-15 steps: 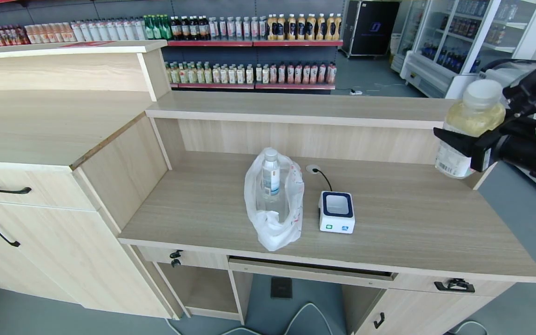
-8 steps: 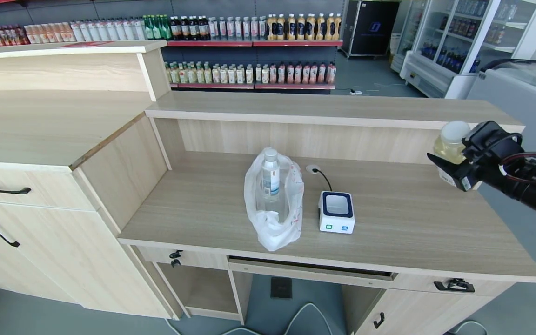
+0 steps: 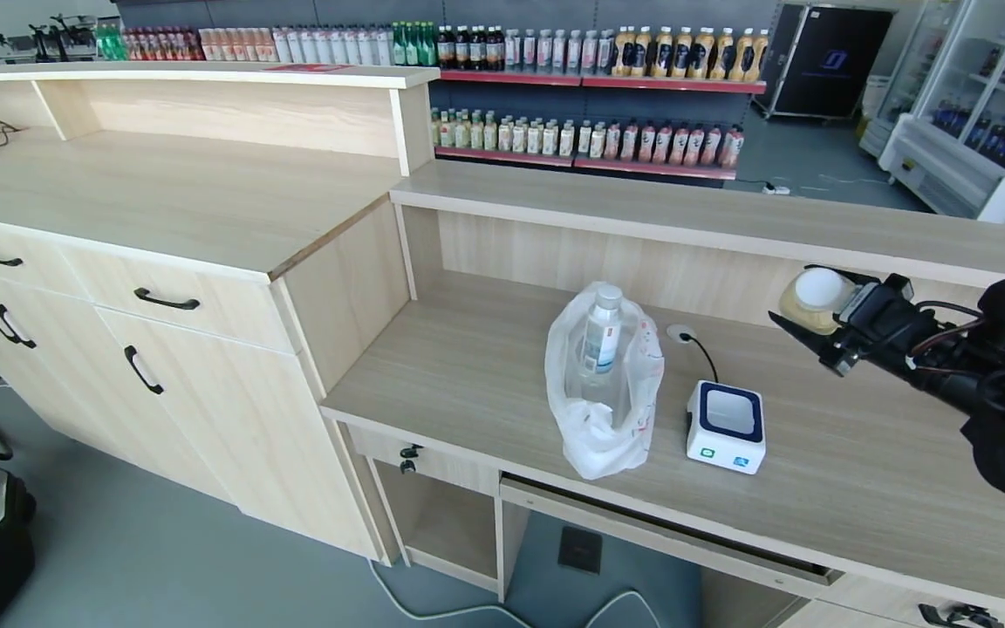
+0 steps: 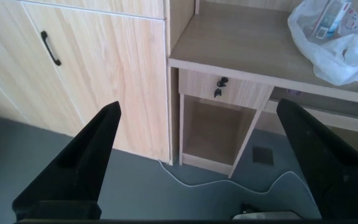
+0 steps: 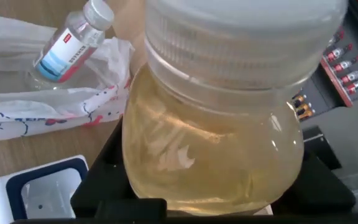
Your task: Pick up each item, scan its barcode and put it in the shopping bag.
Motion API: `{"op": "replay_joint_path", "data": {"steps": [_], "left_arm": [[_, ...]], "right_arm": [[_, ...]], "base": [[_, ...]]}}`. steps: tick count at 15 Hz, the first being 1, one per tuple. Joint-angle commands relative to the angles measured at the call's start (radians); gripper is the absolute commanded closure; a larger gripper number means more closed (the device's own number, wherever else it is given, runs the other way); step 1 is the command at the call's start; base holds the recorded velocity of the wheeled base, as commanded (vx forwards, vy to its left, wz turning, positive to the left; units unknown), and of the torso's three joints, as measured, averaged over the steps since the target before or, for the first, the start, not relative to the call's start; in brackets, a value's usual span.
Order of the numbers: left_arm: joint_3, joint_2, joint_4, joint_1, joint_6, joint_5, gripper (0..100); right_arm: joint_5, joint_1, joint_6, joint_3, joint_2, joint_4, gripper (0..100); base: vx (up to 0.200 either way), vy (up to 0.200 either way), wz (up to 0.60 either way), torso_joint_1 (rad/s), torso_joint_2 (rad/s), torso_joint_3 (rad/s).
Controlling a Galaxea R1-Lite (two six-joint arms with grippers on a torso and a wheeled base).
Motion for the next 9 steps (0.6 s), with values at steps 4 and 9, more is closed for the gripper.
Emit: {"op": "replay_joint_path", "data": {"steps": [4, 9], "left_arm": [[0.000, 0.000, -0.001, 0.002, 0.000, 0.000, 0], [0.000, 0.000, -0.001, 0.002, 0.000, 0.000, 0]], "right_arm": [[0.051, -0.009, -0.019, -0.049, 0.175, -0.098, 100], [0.138, -0.006, -0.065, -0.072, 0.252, -0.126, 100]], "base": [[0.000, 0.000, 0.00, 0.000, 0.00, 0.000], [0.000, 0.000, 0.00, 0.000, 0.00, 0.000]]}}
